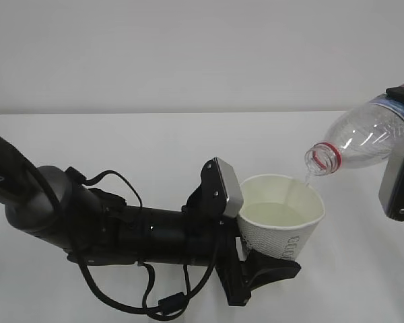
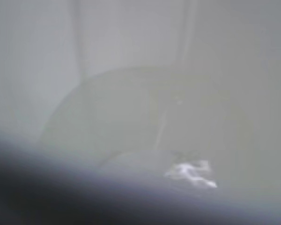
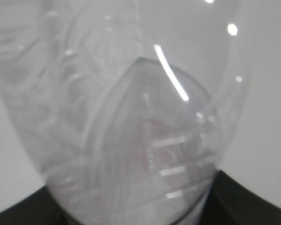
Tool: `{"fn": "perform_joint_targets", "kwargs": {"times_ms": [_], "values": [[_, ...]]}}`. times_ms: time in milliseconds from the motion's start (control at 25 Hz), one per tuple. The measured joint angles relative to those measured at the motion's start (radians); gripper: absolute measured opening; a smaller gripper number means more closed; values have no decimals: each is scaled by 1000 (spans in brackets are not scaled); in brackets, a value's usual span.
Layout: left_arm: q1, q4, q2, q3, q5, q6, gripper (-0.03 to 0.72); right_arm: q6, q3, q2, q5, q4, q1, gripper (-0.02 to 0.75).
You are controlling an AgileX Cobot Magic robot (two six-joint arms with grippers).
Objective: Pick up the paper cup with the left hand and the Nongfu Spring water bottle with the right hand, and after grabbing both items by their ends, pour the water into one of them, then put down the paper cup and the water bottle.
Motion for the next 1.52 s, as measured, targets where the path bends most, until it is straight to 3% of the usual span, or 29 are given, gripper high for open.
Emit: {"fn": "perform_joint_targets", "kwargs": {"times_ms": [1520], "values": [[0,0,0,0,0,0,510,-14,0,0,-1,0,0,404]]}}
